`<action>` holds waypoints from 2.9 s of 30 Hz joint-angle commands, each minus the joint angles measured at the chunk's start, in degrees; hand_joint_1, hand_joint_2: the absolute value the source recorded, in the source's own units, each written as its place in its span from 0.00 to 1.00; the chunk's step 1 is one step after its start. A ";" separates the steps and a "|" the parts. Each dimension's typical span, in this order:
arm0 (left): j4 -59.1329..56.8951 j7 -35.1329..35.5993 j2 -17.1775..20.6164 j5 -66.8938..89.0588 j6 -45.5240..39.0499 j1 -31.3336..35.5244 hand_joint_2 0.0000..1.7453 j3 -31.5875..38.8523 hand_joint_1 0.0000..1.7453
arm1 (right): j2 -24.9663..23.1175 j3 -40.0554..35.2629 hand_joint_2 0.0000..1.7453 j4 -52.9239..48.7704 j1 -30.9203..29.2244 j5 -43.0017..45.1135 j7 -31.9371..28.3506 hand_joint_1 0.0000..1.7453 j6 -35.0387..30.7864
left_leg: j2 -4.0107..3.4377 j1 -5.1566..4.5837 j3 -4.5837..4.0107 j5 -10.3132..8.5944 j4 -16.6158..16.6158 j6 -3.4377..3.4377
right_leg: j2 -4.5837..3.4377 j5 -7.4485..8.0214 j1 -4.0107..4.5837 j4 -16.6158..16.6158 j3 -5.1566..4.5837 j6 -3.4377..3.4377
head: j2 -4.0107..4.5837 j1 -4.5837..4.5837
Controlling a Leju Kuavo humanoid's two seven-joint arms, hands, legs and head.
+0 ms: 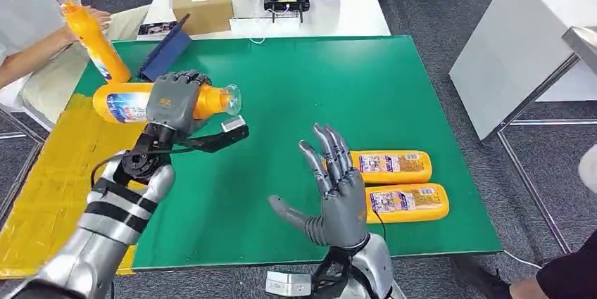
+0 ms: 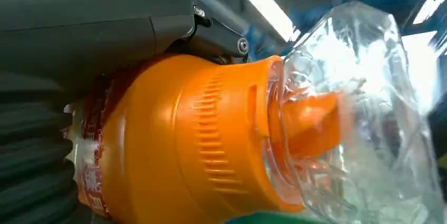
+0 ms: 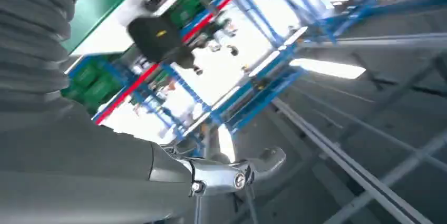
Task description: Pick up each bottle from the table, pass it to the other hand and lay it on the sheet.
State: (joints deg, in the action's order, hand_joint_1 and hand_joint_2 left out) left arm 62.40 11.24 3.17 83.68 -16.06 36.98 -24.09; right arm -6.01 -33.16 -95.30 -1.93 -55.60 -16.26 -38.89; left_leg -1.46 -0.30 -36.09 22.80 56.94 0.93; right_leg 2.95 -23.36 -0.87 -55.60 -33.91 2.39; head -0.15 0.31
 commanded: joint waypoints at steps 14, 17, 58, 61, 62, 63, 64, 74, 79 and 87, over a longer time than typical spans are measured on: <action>-44.19 13.64 0.92 4.44 3.99 5.32 1.00 9.68 1.00 | 3.24 -0.81 1.00 7.77 -4.21 0.33 7.24 0.00 5.25 | -0.02 0.11 0.31 0.16 0.01 -0.09 | -0.37 -0.13 0.04 0.05 0.35 -0.11 | 0.00 0.02; -44.35 13.85 0.92 4.06 4.33 4.68 1.00 10.69 0.90 | 3.03 -0.72 1.00 8.53 -4.51 0.46 7.35 0.00 5.39 | -0.03 0.10 0.36 0.13 -0.06 -0.11 | -0.41 -0.10 0.03 0.10 0.41 -0.12 | 0.00 0.00; 2.46 -31.65 -6.32 -43.46 -19.03 -17.89 1.00 22.46 0.00 | 8.01 3.61 1.00 9.82 -1.01 -5.22 12.71 0.00 10.53 | 0.12 0.02 0.10 0.12 0.00 -0.05 | -0.09 -0.11 -0.02 0.04 0.12 -0.06 | 0.00 0.00; 2.46 -31.65 -6.32 -43.46 -19.03 -17.89 1.00 22.46 0.00 | 8.01 3.61 1.00 9.82 -1.01 -5.22 12.71 0.00 10.53 | 0.09 0.05 0.12 0.12 -0.01 -0.03 | -0.12 -0.11 0.02 0.05 0.13 -0.05 | 0.00 0.00; 2.46 -31.65 -6.32 -43.46 -19.03 -17.89 1.00 22.46 0.00 | 8.01 3.61 1.00 9.82 -1.01 -5.22 12.71 0.00 10.53 | 0.11 0.10 0.24 0.20 0.03 -0.06 | -0.21 -0.17 0.05 0.05 0.28 -0.09 | 0.00 0.00; 2.46 -31.65 -6.32 -43.46 -19.03 -17.89 1.00 22.46 0.00 | 8.01 3.61 1.00 9.82 -1.01 -5.22 12.71 0.00 10.53 | 0.09 0.06 0.17 0.15 0.00 -0.04 | -0.17 -0.13 0.02 0.06 0.19 -0.06 | 0.00 0.00; 3.10 -33.83 -6.73 -46.25 -19.45 -17.96 1.00 22.76 0.00 | 8.22 3.62 1.00 9.87 -1.00 -5.91 13.40 0.00 11.43 | 0.10 0.06 0.15 0.13 -0.02 -0.04 | -0.13 -0.12 0.02 0.06 0.17 -0.05 | 0.00 0.00; 28.90 -35.99 -5.54 -56.46 -13.55 -31.08 1.00 15.53 0.00 | 14.61 12.44 1.00 13.14 4.56 -6.90 15.56 0.00 20.04 | 0.23 0.11 0.45 0.36 0.04 -0.05 | -0.20 -0.31 0.02 0.12 0.58 -0.08 | 0.00 0.00; 30.04 -35.98 -4.95 -58.68 -11.05 -33.21 1.00 13.94 0.00 | 19.04 13.64 1.00 15.57 6.51 -5.56 17.89 0.00 26.82 | 0.24 -0.01 0.14 0.23 -0.04 0.04 | -0.02 -0.24 -0.07 0.13 0.25 0.11 | 0.00 -0.02; 29.75 -36.67 -4.88 -60.67 -9.52 -33.10 1.00 13.02 0.00 | 20.87 13.45 1.00 16.96 7.29 -4.59 17.99 0.00 27.51 | 0.21 0.00 0.20 0.28 -0.03 0.04 | -0.11 -0.26 -0.05 0.12 0.30 0.09 | 0.00 0.00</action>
State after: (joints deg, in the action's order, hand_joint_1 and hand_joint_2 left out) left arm 91.84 -24.94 -2.71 24.64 -26.73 3.92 -8.31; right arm 12.08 -20.52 -83.61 5.05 -60.92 1.31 -12.09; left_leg -1.36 -0.38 -36.14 22.99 56.94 1.04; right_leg 2.99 -23.53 -0.97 -55.57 -33.92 2.57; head -0.15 0.31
